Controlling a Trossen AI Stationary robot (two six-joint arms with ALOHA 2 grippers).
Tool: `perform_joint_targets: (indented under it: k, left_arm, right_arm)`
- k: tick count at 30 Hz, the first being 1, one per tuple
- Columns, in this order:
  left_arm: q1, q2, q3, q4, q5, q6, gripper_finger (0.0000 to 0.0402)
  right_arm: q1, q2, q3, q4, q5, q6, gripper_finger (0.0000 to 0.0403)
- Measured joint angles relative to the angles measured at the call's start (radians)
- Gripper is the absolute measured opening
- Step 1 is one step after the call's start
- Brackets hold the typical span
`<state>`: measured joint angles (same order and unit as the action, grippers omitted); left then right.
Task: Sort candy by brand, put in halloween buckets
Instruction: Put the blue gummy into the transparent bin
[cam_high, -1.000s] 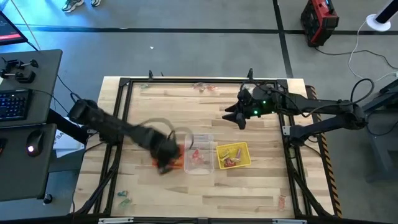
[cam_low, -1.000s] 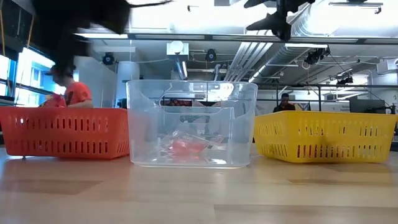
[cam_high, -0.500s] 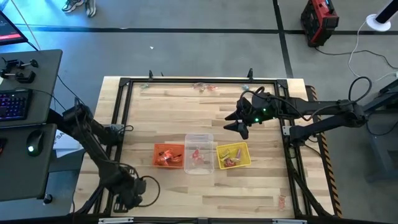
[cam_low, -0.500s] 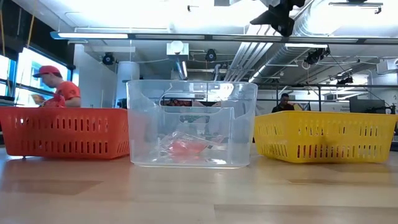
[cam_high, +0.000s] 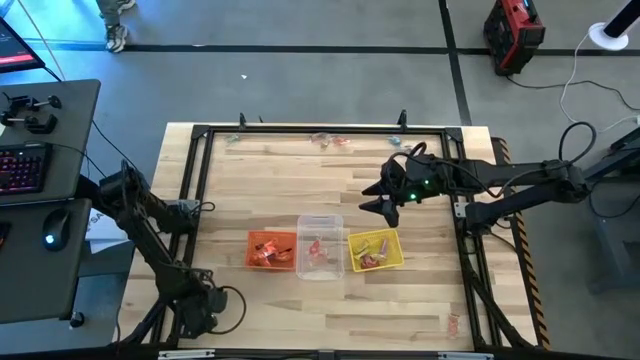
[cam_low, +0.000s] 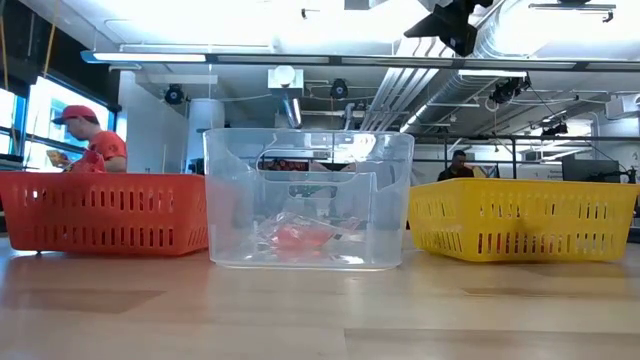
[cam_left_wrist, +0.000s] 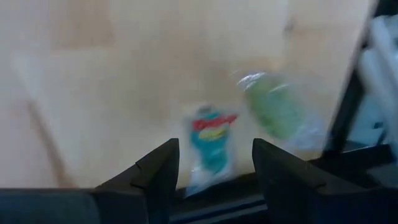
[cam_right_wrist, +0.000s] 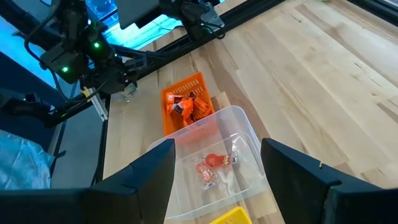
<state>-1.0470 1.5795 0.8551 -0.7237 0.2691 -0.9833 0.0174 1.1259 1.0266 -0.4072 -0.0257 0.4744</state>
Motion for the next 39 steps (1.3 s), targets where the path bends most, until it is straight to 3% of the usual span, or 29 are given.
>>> perform_joint_targets:
  k: [5,11,17,21,26,33,36,39]
  left_arm:
    - [-0.021,0.009,0.0,0.047,-0.069,-0.019,0.0192]
    - [-0.028,0.033,-0.026,0.048,-0.066,-0.105,0.0192]
    - [-0.029,0.035,-0.026,0.07,-0.078,-0.047,0.0186]
    - [-0.015,0.035,-0.026,0.066,-0.09,-0.038,0.0137]
    - [0.027,0.01,-0.025,0.085,-0.101,-0.065,0.0019]
    - [0.102,-0.145,0.041,-0.004,-0.105,-0.061,0.0013]
    - [0.178,-0.252,0.09,-0.037,-0.196,-0.04,0.0004]
    - [0.301,-0.327,0.137,-0.005,-0.381,0.042,0.0003]
  right_arm:
    - [0.003,0.0,0.0,0.0,0.001,0.0,0.0231]
    - [0.003,0.0,0.0,0.0,0.037,-0.001,0.0231]
    - [0.003,0.0,0.0,0.0,0.038,-0.002,0.0231]
    - [0.003,0.0,0.0,0.0,0.038,-0.003,0.0231]
    - [0.003,0.0,0.0,-0.009,0.038,-0.003,0.0231]
    - [0.003,0.0,0.0,-0.016,0.038,-0.01,0.0231]
    - [0.003,0.0,0.0,-0.015,0.038,-0.013,0.0231]
    - [0.003,0.0,0.0,-0.006,0.038,-0.023,0.0231]
